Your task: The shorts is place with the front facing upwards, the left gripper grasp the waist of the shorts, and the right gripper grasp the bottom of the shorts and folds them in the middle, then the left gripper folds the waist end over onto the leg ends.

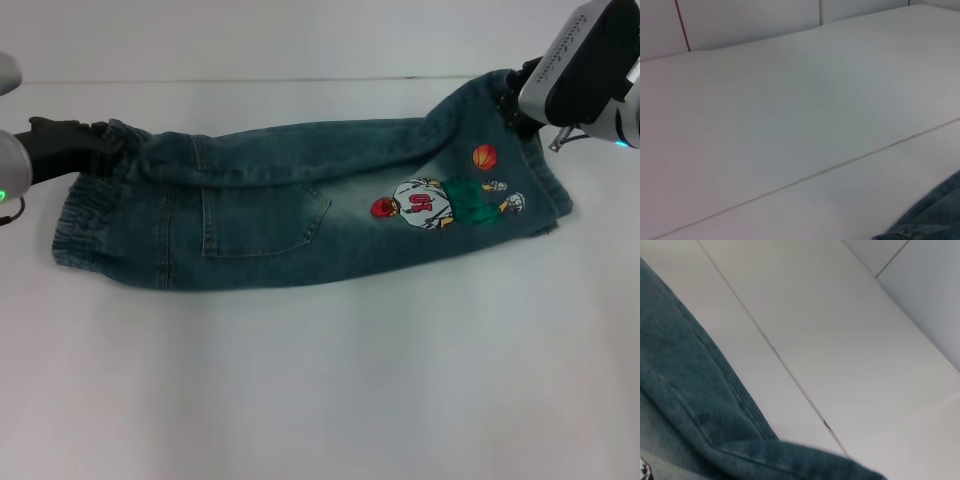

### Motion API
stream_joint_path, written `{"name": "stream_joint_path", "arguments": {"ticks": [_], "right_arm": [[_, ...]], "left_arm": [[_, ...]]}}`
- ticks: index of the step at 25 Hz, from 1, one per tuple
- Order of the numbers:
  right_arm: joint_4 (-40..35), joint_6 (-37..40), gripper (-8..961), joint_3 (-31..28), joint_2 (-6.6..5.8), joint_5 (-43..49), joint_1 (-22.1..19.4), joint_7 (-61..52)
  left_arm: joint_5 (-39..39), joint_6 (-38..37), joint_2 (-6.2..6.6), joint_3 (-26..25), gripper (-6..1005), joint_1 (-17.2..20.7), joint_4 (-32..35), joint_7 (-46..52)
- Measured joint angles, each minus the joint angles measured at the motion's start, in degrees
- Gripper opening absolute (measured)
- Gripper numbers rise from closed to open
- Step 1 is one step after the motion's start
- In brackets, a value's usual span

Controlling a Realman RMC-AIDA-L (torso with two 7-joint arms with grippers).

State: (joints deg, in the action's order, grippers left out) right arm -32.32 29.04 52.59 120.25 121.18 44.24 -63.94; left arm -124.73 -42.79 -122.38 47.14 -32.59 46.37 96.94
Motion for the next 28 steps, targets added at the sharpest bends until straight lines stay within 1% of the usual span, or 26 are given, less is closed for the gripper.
{"name": "stream_joint_path", "arguments": {"ticks": [2, 5, 7, 10, 14, 18, 19, 20, 21, 23, 25, 28], "right_arm": [[-0.2, -0.4, 80, 0.3, -0.03, -0.4, -0.5, 0.0], [-0.3, -0.5, 221, 0.3, -0.12, -0.5, -1.0, -0.1], [-0.4, -0.6, 315, 0.3, -0.16, -0.6, -1.4, 0.0], [-0.8, -0.7, 430, 0.1, -0.19, -0.7, -2.1, -0.2], [-1.4, -0.8, 587, 0.3, -0.29, -1.7, -3.2, 0.0], [-3.5, 0.7, 755, 0.4, -0.30, -2.7, -5.1, -0.2], [-4.6, 1.6, 755, 0.3, -0.31, -3.4, -5.8, -0.2], [-7.3, 4.6, 755, 0.1, -0.46, -5.7, -7.9, -0.2], [-7.3, 4.6, 755, 0.1, -0.46, -5.7, -7.9, -0.2], [-11.0, 9.4, 755, -0.1, -0.61, -8.6, -10.8, -0.4], [-14.4, 14.4, 755, -0.2, -0.63, -11.8, -13.9, -0.4], [-16.8, 22.2, 756, -0.7, -0.78, -17.8, -18.0, 1.0]], "left_arm": [[-0.7, 0.1, -0.04, 0.1, 211, 0.1, 0.2, -0.1], [-4.3, -0.1, -0.12, 0.2, 214, 0.2, 1.1, 0.0], [-6.6, -0.3, -0.14, 0.2, 290, 0.3, 1.8, 0.2], [-9.0, -0.6, -0.21, 0.0, 404, 0.7, 2.8, 0.3], [-10.9, -1.0, -1.12, -0.2, 569, 2.6, 6.1, 0.4], [-10.8, -1.1, -1.51, -0.4, 740, 4.5, 8.2, 0.9], [-10.2, -1.2, -1.53, -0.6, 785, 5.0, 8.4, 1.0], [-9.2, -1.3, -1.54, -0.9, 829, 5.7, 8.6, 1.0], [-8.8, -1.3, -1.55, -0.9, 874, 6.0, 8.7, 0.9], [-5.5, -2.5, -1.64, -1.2, 879, 7.8, 9.6, 0.3], [-0.5, -5.3, -1.77, -1.3, 884, 10.0, 10.8, -1.8], [12.0, -12.8, -2.13, -2.6, 891, 14.0, 11.6, -10.6]]}}
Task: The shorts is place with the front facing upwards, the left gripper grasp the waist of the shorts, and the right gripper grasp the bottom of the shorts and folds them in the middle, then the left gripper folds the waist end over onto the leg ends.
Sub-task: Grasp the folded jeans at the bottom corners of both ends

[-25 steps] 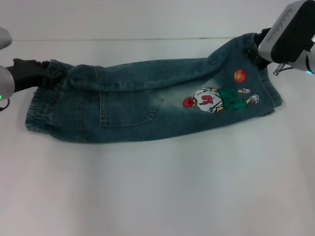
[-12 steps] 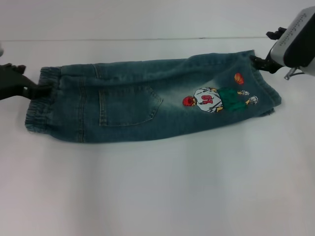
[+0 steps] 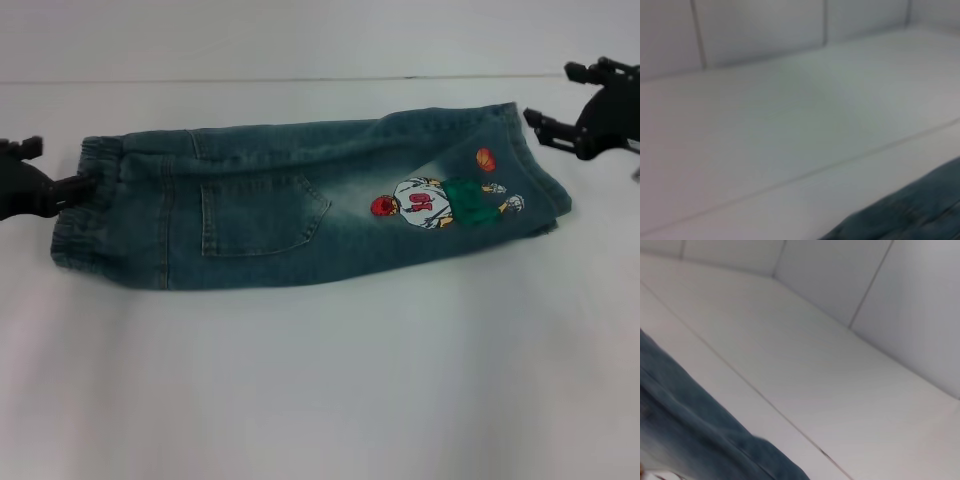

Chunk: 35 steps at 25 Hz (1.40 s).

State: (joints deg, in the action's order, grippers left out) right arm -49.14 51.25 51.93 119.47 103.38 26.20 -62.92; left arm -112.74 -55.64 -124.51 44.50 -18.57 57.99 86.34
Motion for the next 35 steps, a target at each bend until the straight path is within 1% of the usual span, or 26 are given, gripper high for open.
{"name": "stream_joint_path", "arguments": {"ticks": [2, 3, 5, 8, 10, 13, 18, 22, 24, 29, 35], "right_arm": [[0.3, 5.5, 756, -1.5, -0.08, -3.7, -1.9, 2.4], [0.7, 8.2, 756, -2.5, -0.05, -5.1, -2.6, 3.6], [2.4, 13.1, 756, -4.5, 0.05, -7.4, -3.8, 5.7], [8.0, 21.5, 755, -7.9, -0.14, -10.6, -4.5, 10.2], [11.6, 26.3, 754, -10.1, -0.24, -11.0, -4.6, 13.0], [15.0, 30.7, 750, -11.8, -0.18, -11.1, -5.1, 15.8], [18.1, 32.9, 749, -10.5, 0.02, -8.3, -5.2, 18.2], [18.9, 34.6, 749, -10.3, 0.14, -5.2, -4.8, 18.7], [19.5, 34.6, 749, -10.0, 0.16, -4.7, -4.5, 18.8], [20.6, 33.9, 748, -8.5, 0.15, -4.4, -4.0, 19.0], [21.1, 32.9, 749, -7.4, 0.24, -4.4, -3.7, 19.1]], "left_arm": [[8.8, -7.3, 0.00, -2.7, 893, 1.9, -2.0, -7.4], [11.8, -10.9, 0.01, -4.3, 893, 2.5, -3.6, -10.6], [16.0, -18.7, 0.28, -9.5, 894, 3.2, -8.4, -17.5], [17.5, -27.2, 0.67, -16.9, 894, 4.0, -15.2, -25.4], [17.3, -29.4, 0.76, -19.8, 895, 4.8, -17.8, -28.3], [15.4, -28.6, 0.74, -20.7, 894, 6.1, -18.7, -29.2], [9.1, -24.3, 0.79, -21.0, 891, 6.9, -17.4, -27.9], [4.8, -18.5, 0.80, -20.6, 888, 5.7, -17.4, -27.4], [3.5, -14.7, 0.85, -20.3, 887, 4.3, -18.7, -27.6], [3.1, -12.6, 1.10, -19.7, 887, 2.4, -20.0, -27.9], [2.8, -9.4, 1.66, -17.8, 888, 0.8, -22.1, -27.8]]}}
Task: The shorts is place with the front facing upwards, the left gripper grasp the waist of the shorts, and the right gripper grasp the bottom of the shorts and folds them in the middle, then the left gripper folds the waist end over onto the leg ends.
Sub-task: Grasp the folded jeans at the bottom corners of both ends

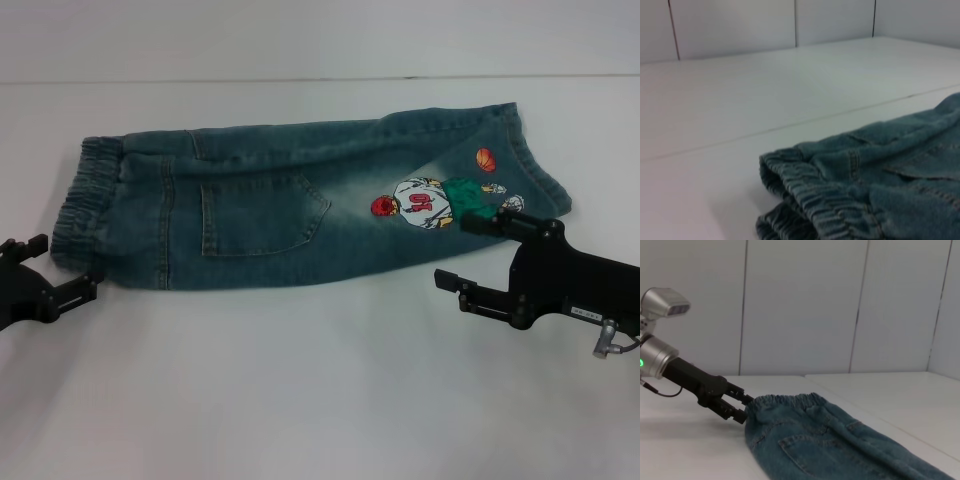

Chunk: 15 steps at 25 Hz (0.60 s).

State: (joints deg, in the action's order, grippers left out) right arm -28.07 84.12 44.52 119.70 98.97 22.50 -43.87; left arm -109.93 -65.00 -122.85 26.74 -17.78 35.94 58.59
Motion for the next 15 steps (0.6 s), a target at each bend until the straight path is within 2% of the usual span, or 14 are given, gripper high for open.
{"name": "stream_joint_path", "arguments": {"ticks": [7, 15], "right_arm": [[0.0, -1.1, 748, 0.6, -0.07, 0.0, 0.2, 0.0], [0.0, -1.2, 749, 0.6, -0.09, 0.0, 0.2, 0.0]], "left_arm": [[-0.9, 1.0, 0.61, -0.1, 879, -1.1, -1.5, 0.2], [-0.9, 0.7, 0.86, -1.0, 567, -1.4, -1.3, 1.3]]}}
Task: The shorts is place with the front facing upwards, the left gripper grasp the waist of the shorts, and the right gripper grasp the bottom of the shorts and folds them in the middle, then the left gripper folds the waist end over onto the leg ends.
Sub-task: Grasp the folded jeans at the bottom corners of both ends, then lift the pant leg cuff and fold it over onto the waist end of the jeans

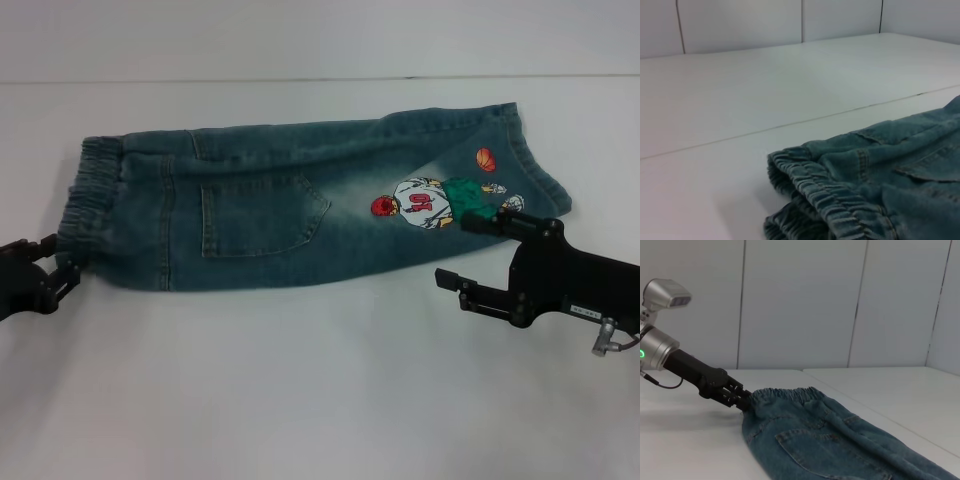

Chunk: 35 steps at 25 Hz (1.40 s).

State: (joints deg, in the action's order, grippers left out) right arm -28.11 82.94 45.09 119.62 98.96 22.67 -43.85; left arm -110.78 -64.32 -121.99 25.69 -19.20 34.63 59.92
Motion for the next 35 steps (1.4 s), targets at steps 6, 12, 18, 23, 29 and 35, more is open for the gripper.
{"name": "stream_joint_path", "arguments": {"ticks": [6, 12, 18, 23, 29, 35], "right_arm": [[-0.2, 0.1, 748, -0.2, 0.00, 0.0, -0.1, 0.0], [-0.2, -0.1, 749, -1.1, 0.00, -0.5, -0.2, 0.0], [0.0, -2.1, 748, -4.2, 0.20, -0.7, 0.9, 0.0], [1.4, -7.1, 595, -5.3, 0.31, -3.6, 3.2, 0.0], [8.2, -15.3, 322, -5.1, 0.52, -9.2, 8.9, 4.5], [17.9, -27.1, 68, -4.5, 0.92, -10.8, 17.3, 14.1]], "left_arm": [[0.0, -2.1, -0.01, 0.3, 335, 0.0, 1.2, 2.5], [-0.1, -6.8, -0.25, 0.6, 162, 0.1, 5.4, 7.2], [1.2, -14.8, -1.19, 0.3, 28, -0.2, 12.1, 11.8], [1.7, -18.9, -1.80, 0.6, 27, -1.8, 16.1, 16.7], [3.1, -22.4, -1.79, 0.6, 27, -3.9, 18.3, 20.3], [5.7, -24.5, -1.69, 0.6, 28, -5.2, 20.5, 23.8]]}}
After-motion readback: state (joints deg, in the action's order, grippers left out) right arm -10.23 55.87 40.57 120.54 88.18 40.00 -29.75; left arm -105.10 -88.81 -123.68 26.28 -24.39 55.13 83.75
